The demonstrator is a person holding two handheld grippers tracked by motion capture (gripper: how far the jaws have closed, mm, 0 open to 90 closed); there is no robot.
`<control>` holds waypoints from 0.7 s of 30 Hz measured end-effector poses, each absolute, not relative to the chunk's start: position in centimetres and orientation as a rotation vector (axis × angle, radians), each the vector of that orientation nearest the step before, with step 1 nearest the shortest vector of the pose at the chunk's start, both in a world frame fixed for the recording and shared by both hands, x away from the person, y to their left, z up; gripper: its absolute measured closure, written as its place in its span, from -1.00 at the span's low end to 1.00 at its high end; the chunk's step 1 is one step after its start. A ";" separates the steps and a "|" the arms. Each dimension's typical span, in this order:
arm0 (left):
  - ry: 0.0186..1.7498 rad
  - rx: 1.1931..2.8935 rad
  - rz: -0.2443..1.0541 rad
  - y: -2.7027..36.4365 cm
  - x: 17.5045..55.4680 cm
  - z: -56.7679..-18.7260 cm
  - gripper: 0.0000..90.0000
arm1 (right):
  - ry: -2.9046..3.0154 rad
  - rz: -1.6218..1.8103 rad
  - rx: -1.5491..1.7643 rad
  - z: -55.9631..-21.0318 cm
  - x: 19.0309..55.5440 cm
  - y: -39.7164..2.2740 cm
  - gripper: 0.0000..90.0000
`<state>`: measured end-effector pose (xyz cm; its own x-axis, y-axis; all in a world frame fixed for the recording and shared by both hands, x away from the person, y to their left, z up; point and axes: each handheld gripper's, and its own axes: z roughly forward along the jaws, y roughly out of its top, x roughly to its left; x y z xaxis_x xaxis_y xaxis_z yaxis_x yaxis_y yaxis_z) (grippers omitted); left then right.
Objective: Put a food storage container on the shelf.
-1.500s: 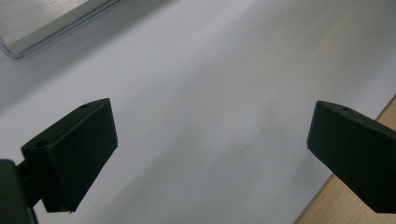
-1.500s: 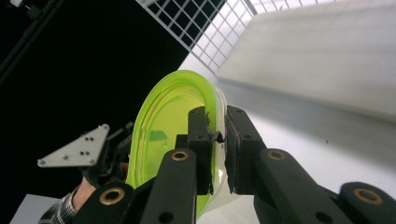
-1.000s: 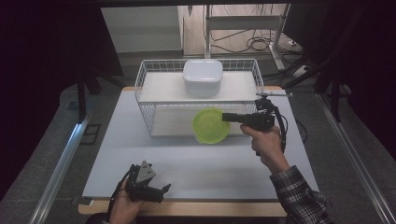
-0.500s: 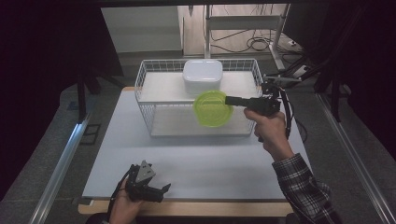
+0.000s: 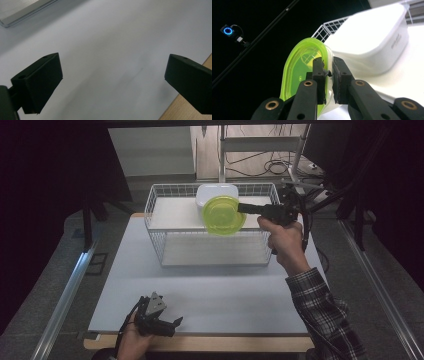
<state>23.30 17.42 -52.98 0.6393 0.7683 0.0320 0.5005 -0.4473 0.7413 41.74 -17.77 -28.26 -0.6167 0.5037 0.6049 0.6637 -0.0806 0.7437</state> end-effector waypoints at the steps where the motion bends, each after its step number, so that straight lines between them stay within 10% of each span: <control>1: 0.985 2.139 0.477 17.4 23.3 -53.0 -0.97 | -2.030 -1.794 -1.306 -28.0 41.9 -17.6 0.81; 21: 0.991 2.141 0.450 17.6 23.3 -53.0 -0.97 | -1.931 -1.888 -1.551 -25.5 46.9 -14.5 0.81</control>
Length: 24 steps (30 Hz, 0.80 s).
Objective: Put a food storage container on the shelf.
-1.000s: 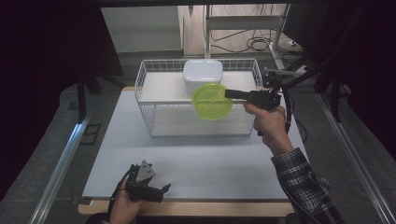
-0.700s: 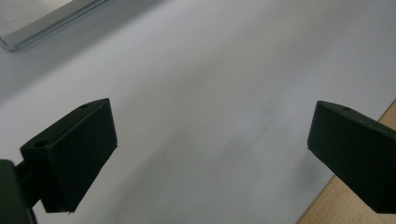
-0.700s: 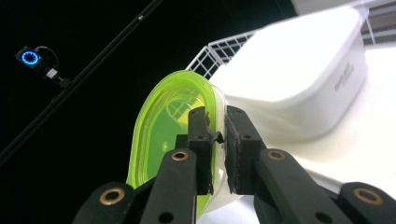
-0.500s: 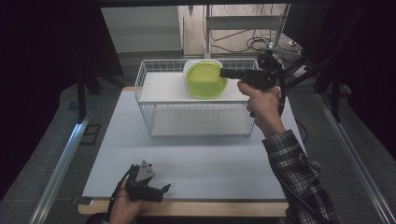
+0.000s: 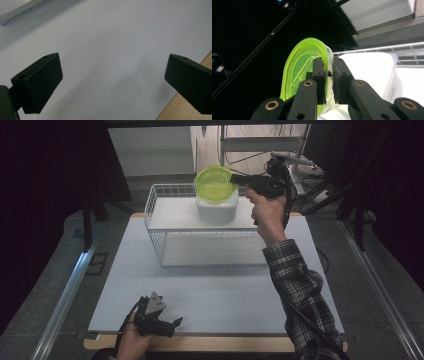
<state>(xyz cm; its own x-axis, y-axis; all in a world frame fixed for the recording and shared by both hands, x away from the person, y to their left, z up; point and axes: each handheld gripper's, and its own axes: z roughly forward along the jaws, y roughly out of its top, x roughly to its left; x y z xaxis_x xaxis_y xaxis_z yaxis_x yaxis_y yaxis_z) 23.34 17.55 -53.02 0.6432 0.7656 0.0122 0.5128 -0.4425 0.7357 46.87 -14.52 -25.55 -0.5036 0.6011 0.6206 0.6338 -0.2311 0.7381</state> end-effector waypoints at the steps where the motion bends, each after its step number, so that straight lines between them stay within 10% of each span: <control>1: 0.991 2.141 0.448 17.6 23.3 -53.0 -0.97 | -1.922 -1.888 -1.572 -25.6 47.2 -14.5 0.81; 24: 0.990 2.160 0.435 17.5 23.4 -53.2 -0.97 | -2.083 -1.765 -1.775 -25.7 49.2 -12.9 0.57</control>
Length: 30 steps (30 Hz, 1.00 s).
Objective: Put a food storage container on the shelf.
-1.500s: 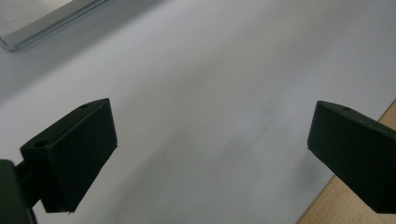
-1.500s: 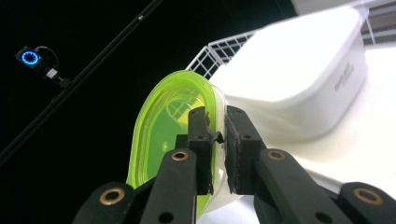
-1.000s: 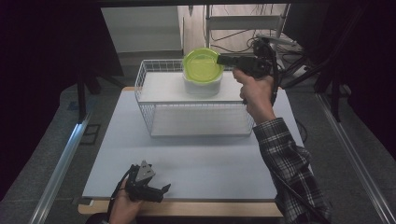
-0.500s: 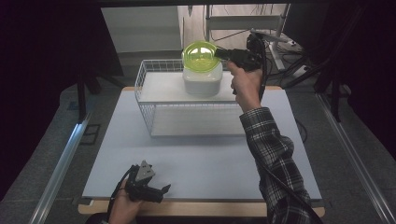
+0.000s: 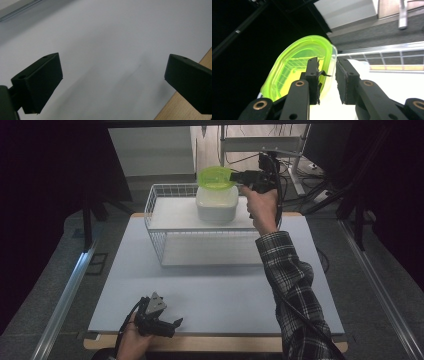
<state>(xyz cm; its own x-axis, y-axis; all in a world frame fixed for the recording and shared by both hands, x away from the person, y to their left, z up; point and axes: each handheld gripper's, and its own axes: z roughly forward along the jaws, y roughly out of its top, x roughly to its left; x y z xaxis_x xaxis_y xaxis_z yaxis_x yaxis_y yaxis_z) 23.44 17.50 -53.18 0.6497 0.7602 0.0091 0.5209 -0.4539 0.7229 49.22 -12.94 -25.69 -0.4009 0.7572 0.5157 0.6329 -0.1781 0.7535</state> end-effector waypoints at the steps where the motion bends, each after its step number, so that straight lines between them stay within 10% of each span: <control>1: 0.990 2.160 0.435 17.5 23.4 -53.2 -0.97 | 1.937 1.643 1.652 -25.7 49.3 -12.9 0.57; 16: 0.998 2.160 0.420 17.5 23.4 -53.2 -0.96 | 2.007 1.679 1.399 -25.9 47.2 -14.4 -0.23; 30: 0.996 2.159 0.422 17.5 23.5 -53.2 -0.96 | 2.104 1.617 1.220 -28.0 44.7 -15.2 -0.58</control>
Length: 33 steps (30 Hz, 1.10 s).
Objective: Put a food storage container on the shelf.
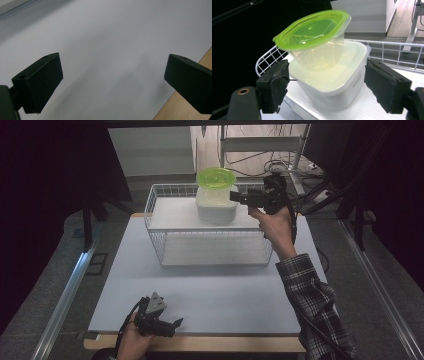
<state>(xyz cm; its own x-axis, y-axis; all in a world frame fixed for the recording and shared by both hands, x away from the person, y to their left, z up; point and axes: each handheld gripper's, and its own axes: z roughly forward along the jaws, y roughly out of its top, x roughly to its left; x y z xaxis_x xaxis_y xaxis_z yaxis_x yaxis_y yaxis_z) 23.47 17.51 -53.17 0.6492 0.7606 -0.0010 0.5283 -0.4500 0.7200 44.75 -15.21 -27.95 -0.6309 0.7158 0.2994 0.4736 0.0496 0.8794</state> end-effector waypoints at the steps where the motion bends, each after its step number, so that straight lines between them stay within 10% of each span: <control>1: 0.995 2.158 0.423 17.5 23.5 -53.2 -0.97 | 2.110 1.617 1.211 -28.1 44.6 -15.2 -0.60; 33: 0.974 2.128 0.428 17.4 23.4 -53.2 -0.97 | 2.245 1.472 0.947 -33.3 39.1 -15.4 -0.94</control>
<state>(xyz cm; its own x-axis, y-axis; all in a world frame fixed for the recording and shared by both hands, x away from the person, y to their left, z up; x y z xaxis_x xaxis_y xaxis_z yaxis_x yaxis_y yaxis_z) 23.36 17.42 -53.16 0.6557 0.7550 -0.0056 0.5069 -0.4347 0.7444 39.10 -15.36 -33.26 -0.7402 0.6638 0.1074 0.3630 0.2600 0.8948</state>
